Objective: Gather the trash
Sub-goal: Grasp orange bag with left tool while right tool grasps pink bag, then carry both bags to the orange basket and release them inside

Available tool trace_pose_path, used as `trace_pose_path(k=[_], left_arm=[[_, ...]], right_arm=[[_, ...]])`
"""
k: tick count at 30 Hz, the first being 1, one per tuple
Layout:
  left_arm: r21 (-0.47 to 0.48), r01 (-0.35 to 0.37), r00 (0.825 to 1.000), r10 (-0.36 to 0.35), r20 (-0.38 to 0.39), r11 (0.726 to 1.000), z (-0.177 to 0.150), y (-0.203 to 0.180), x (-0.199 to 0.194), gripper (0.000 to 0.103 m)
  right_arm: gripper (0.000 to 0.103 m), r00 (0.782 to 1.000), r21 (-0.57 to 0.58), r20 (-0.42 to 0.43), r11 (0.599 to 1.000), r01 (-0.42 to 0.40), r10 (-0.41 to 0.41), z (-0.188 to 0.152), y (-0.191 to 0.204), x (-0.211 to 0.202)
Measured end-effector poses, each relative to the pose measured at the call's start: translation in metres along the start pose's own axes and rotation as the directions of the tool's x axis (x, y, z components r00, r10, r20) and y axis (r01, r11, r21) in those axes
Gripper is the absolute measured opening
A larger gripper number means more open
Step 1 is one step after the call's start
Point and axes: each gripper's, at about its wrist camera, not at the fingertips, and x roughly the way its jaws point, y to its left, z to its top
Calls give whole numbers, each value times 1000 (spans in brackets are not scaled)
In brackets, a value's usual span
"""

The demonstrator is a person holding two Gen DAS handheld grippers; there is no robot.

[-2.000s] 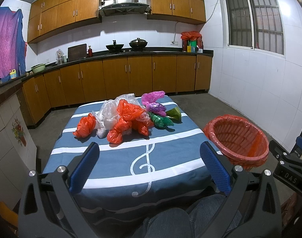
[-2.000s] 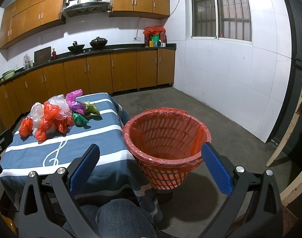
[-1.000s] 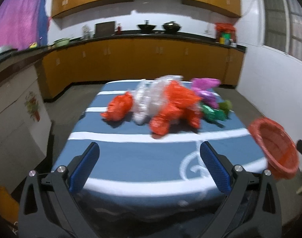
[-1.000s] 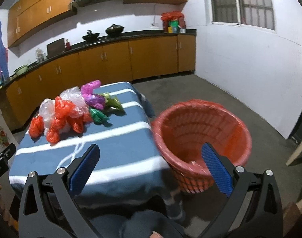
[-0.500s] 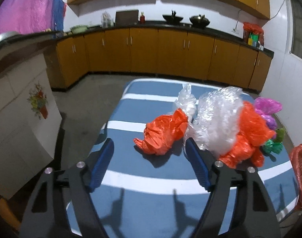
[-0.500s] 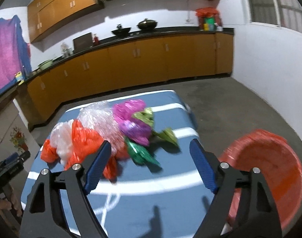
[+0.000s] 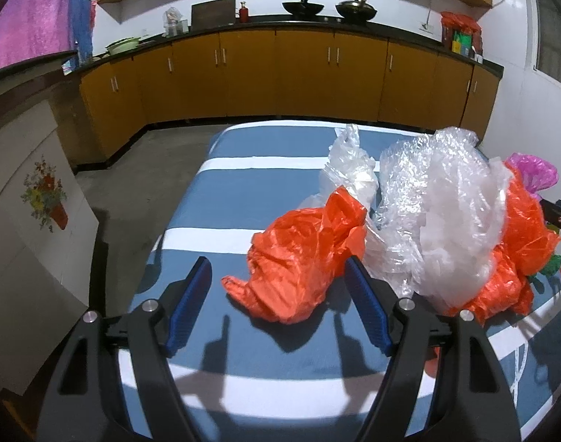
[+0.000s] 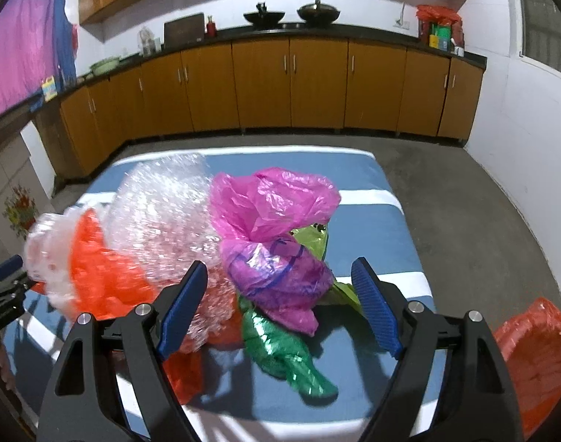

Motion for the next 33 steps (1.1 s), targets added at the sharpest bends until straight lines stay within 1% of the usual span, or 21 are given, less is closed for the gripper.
trace_pose_path(k=[3,4,6,8,10,11,13,15,16,19,21,25,33], left_arm=[[9,5,1000,-5,-20,1000,1,-3,11,73],[12,11,1000,-10,-25,1000,1,-4,14,72],[19,21,999,-20,-34,1000,2,-6,19,69],[23,36,998,-34,-43,999,2,-7,23,64],[25,56,997,-55,-56,998,2,-8,27,57],[28,62,996,-60,-60,998,2,-9,28,56],[34,65,996,-63,-60,997,2,-8,29,51],[39,71,996,-69,-61,997,2,-8,29,45],[38,79,995,-77,-58,996,2,-8,28,41],[39,82,995,-80,-53,996,1,-7,25,36],[37,81,996,-79,-45,996,0,-6,22,35],[21,78,997,-78,-22,997,-1,-4,11,34],[-7,96,995,-96,36,995,1,1,-24,33]], right_arm=[[75,1000,-4,-29,1000,-8,7,2,-2,10],[74,999,-9,-32,1000,-14,13,2,-3,12],[69,999,-22,-42,1000,-19,18,3,2,16],[67,998,-33,-54,999,-32,30,3,4,19],[61,998,-43,-56,998,-37,35,3,6,20],[59,997,-44,-58,998,-43,41,2,5,19],[55,997,-41,-55,998,-51,49,3,5,20],[49,997,-41,-54,997,-58,55,2,4,20],[48,997,-39,-53,997,-63,61,2,4,18],[45,996,-33,-47,997,-73,71,2,2,15],[43,996,-27,-41,996,-82,81,1,1,11],[42,995,-16,-25,996,-92,92,0,-1,4],[40,991,-4,25,992,-130,130,-1,-1,-24]])
